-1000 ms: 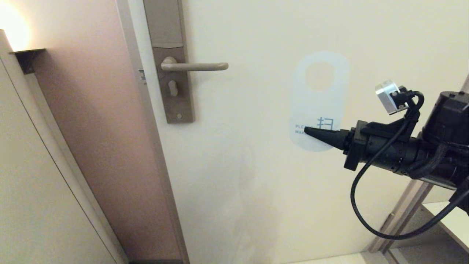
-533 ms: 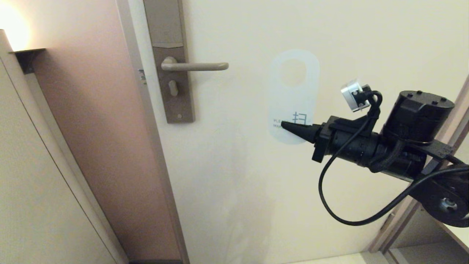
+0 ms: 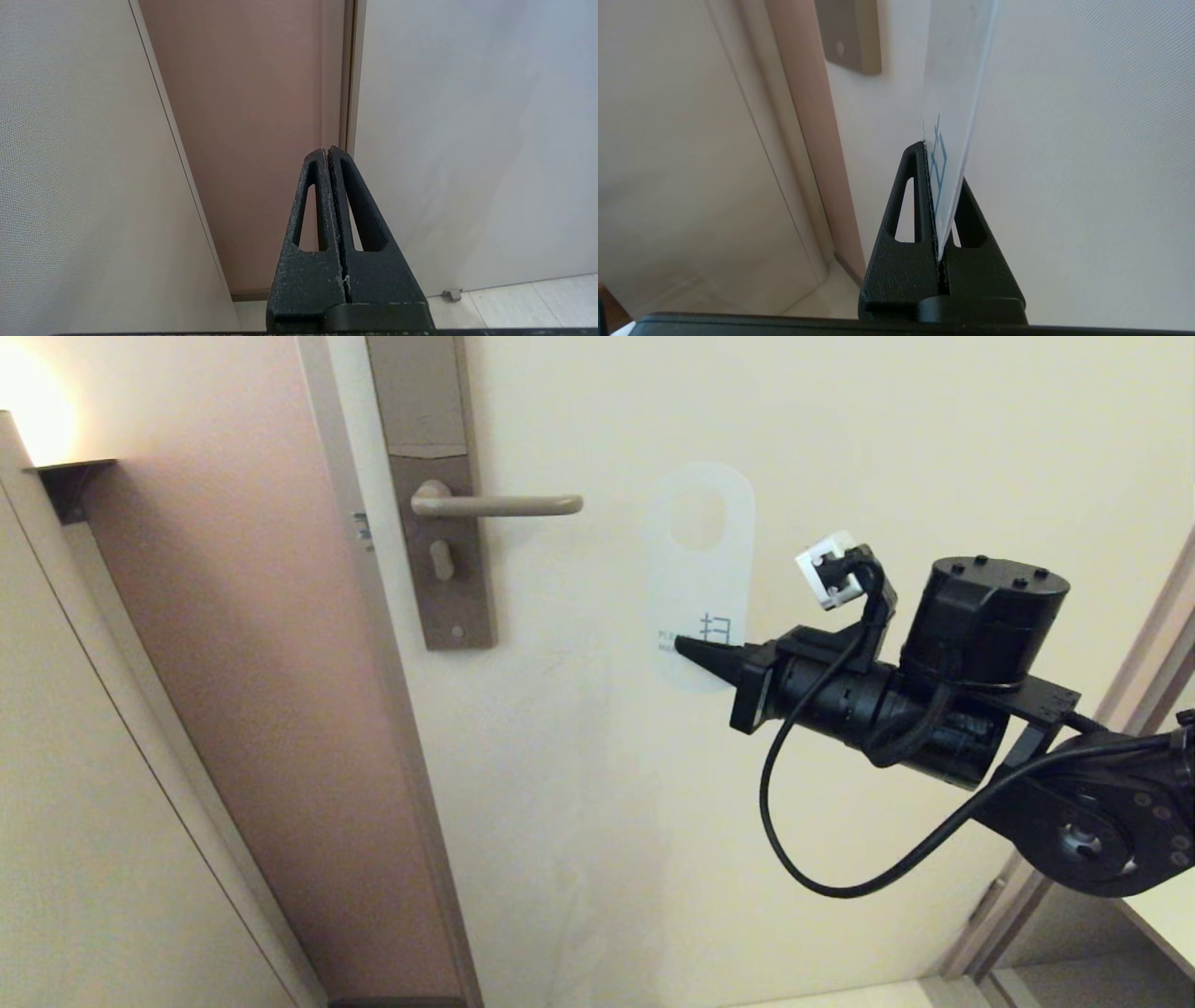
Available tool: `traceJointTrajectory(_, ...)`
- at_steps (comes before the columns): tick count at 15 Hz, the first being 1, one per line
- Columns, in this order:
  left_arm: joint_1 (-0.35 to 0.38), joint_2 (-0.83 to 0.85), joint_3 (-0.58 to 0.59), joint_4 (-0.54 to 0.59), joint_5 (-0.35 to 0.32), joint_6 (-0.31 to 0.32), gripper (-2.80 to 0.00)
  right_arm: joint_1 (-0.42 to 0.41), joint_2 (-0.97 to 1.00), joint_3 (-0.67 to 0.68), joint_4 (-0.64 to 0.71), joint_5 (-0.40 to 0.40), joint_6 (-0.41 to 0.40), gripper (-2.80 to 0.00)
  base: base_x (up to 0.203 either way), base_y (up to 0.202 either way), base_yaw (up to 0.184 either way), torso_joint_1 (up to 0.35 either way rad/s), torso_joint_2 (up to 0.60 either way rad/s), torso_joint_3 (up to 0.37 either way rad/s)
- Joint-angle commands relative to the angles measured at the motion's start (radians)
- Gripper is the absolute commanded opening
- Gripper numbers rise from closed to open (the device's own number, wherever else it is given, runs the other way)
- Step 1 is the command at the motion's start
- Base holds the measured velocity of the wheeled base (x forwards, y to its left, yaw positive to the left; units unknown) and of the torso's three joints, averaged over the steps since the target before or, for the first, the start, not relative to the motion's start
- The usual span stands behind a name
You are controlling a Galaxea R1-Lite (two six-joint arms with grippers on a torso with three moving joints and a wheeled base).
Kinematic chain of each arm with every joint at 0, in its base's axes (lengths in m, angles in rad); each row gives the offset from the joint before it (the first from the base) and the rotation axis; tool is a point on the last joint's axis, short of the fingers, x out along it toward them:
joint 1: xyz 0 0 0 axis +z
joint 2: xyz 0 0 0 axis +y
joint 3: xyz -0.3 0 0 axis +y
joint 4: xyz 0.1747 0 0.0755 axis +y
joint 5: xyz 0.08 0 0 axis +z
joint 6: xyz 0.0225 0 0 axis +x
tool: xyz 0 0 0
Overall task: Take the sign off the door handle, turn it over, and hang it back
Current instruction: Hang the sign back with the other side facing out
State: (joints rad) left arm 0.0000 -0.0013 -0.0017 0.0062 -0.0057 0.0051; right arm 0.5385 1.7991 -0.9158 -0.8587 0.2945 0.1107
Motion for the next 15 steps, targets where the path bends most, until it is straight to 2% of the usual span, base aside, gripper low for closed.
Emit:
traceJointTrajectory(1,0.001,0.001,0.0,0.0,0.0,-0.001,-2.8,0.043,0.0,-0.04,0.051,-0.045,0.001,-2.8,0.0,0.0,0.0,0.0,0.0,0.0)
traceJointTrajectory(4,0.0,0.001,0.0,0.0,0.0,0.0,-2.8,0.064,0.005,-0.091,0.136,-0.094,0.0,-2.8,0.0,0.0,0.0,0.0,0.0,0.0)
traceJointTrajectory(13,0.0,0.001,0.0,0.0,0.0,0.001,-2.8,0.074,0.012,-0.255,0.365,-0.145,-0.009,-2.8,0.0,0.0,0.0,0.0,0.0,0.0)
traceJointTrajectory(15,0.0,0.001,0.0,0.0,0.0,0.001,-2.8,0.078,0.036,-0.284,0.371,-0.146,-0.009,-2.8,0.0,0.0,0.0,0.0,0.0,0.0)
